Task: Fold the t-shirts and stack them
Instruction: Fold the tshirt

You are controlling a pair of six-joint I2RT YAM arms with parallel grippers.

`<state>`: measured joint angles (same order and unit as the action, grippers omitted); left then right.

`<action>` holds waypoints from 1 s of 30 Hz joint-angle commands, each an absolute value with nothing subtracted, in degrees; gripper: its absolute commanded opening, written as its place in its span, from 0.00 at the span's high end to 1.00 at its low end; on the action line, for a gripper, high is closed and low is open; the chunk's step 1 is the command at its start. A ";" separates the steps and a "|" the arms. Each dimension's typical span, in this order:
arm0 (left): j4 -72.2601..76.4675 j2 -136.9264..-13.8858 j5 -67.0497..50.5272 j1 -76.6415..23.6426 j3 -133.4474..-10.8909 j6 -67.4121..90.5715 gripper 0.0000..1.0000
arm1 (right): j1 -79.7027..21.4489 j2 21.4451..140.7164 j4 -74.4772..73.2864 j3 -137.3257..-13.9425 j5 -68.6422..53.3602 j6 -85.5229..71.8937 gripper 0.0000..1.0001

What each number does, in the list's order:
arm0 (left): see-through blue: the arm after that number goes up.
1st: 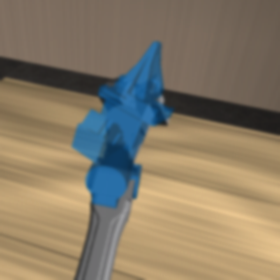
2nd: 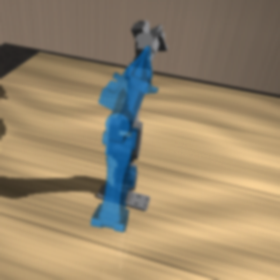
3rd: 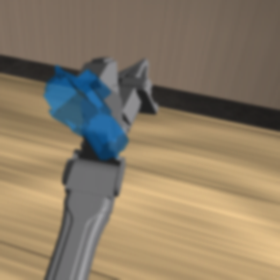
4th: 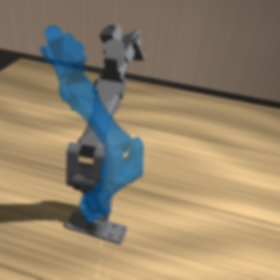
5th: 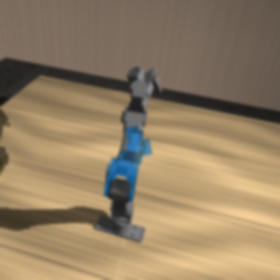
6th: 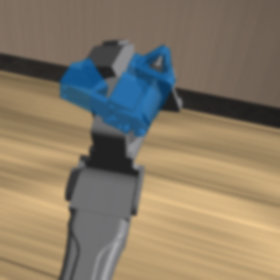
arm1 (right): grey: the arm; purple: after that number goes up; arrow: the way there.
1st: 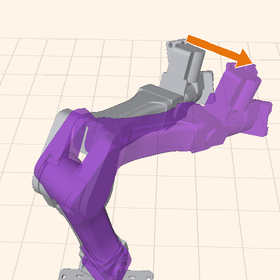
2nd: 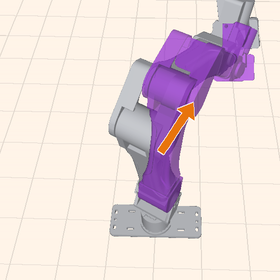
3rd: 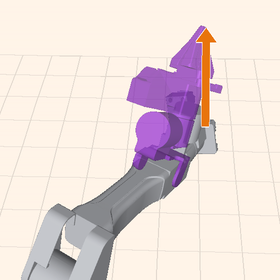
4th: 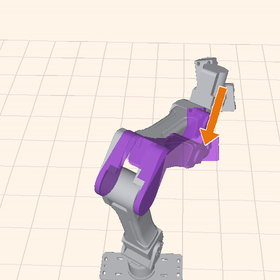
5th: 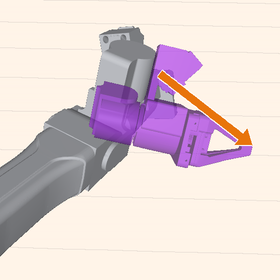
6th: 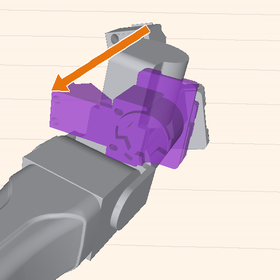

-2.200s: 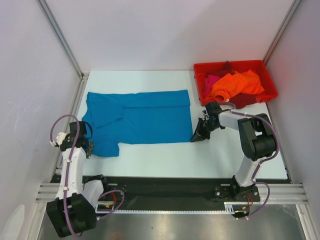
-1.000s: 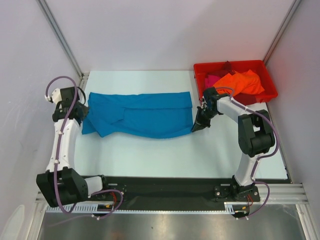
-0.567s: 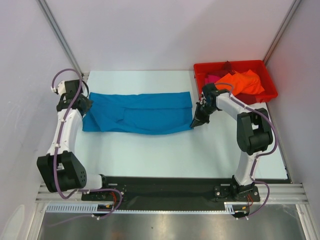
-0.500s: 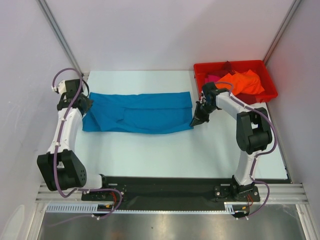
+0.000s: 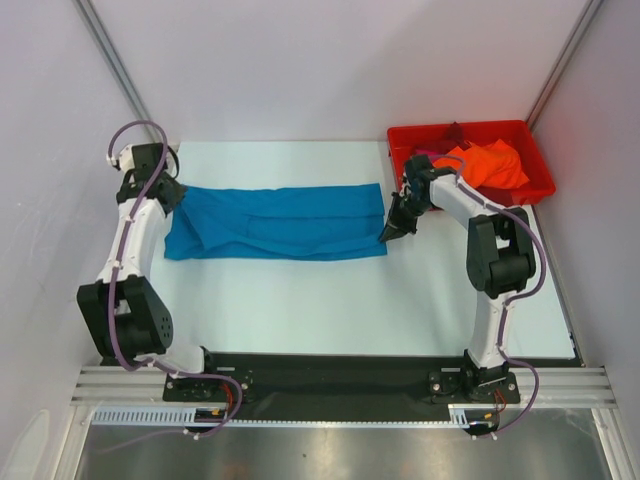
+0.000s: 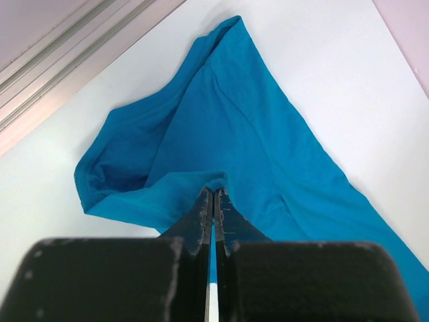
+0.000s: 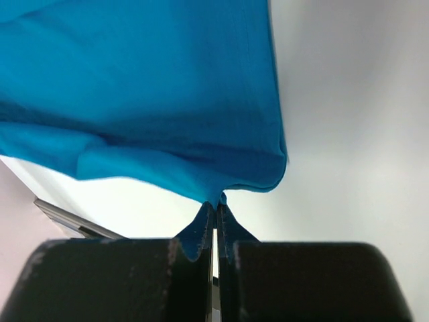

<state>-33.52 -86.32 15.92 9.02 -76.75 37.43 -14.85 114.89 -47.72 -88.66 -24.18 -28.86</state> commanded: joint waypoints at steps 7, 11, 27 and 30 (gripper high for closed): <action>-30.50 -90.08 16.00 8.61 -82.44 34.98 1.00 | -14.41 117.68 -48.69 -94.83 -22.85 -30.85 1.00; -29.62 -91.23 15.56 8.70 -83.23 34.81 0.99 | -14.24 118.65 -48.52 -95.10 -22.33 -31.03 1.00; -28.47 -95.88 14.85 7.65 -86.13 35.59 1.00 | -12.13 122.34 -46.58 -98.61 -21.89 -31.03 1.00; -28.57 -97.21 15.03 7.73 -86.75 35.95 1.00 | -11.87 123.66 -46.15 -99.58 -22.50 -31.29 1.00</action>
<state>-30.50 -96.14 14.81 8.10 -83.81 35.97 -12.34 122.34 -47.20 -97.06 -22.13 -30.68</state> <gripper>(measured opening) 0.008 0.025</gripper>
